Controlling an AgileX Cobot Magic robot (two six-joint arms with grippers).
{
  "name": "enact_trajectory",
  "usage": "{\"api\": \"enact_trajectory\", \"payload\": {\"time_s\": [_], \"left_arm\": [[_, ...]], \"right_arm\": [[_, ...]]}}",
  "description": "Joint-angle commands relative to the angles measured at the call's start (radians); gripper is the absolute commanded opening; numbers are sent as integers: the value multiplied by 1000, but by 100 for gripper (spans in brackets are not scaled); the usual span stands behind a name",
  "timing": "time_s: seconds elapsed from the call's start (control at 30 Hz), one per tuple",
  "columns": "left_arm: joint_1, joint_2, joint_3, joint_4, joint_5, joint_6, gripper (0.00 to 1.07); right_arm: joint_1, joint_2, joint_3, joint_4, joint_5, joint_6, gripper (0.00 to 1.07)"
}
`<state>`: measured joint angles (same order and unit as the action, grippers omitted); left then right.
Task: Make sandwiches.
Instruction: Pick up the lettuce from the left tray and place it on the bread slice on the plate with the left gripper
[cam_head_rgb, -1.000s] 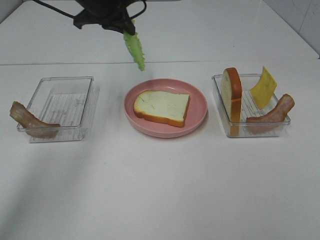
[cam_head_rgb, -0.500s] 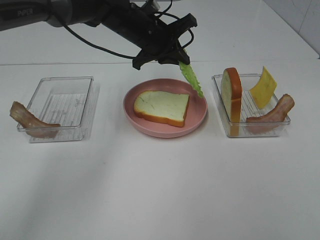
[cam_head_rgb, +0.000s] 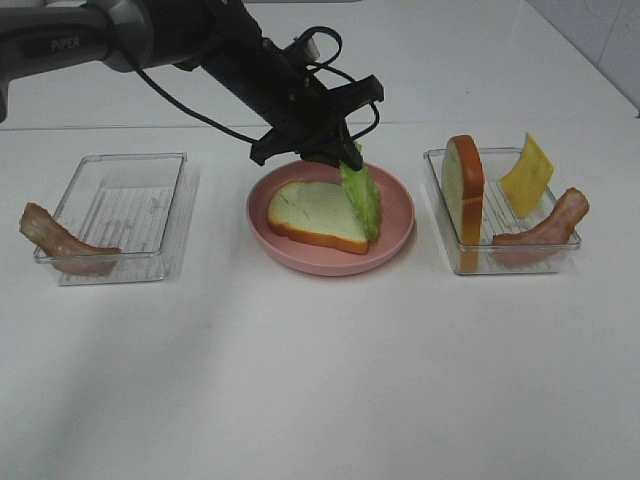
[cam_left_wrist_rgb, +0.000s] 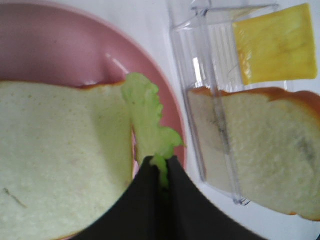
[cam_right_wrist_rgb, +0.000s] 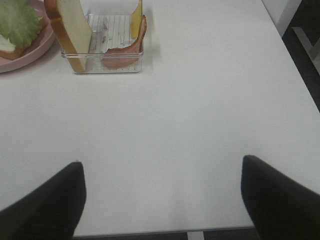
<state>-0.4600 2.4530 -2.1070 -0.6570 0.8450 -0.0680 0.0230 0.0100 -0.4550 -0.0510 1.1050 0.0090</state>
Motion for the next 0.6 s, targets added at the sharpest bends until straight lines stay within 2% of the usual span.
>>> {"api": "enact_trajectory", "payload": {"time_s": [0.03, 0.3, 0.6], "left_arm": [[0, 0, -5, 57, 44, -40, 0], [0, 0, -5, 202, 69, -95, 0], [-3, 1, -5, 259, 53, -91, 1]], "right_arm": [[-6, 3, 3, 0, -5, -9, 83], [-6, 3, 3, 0, -5, -9, 83], [-6, 3, 3, 0, -5, -9, 83]]}}
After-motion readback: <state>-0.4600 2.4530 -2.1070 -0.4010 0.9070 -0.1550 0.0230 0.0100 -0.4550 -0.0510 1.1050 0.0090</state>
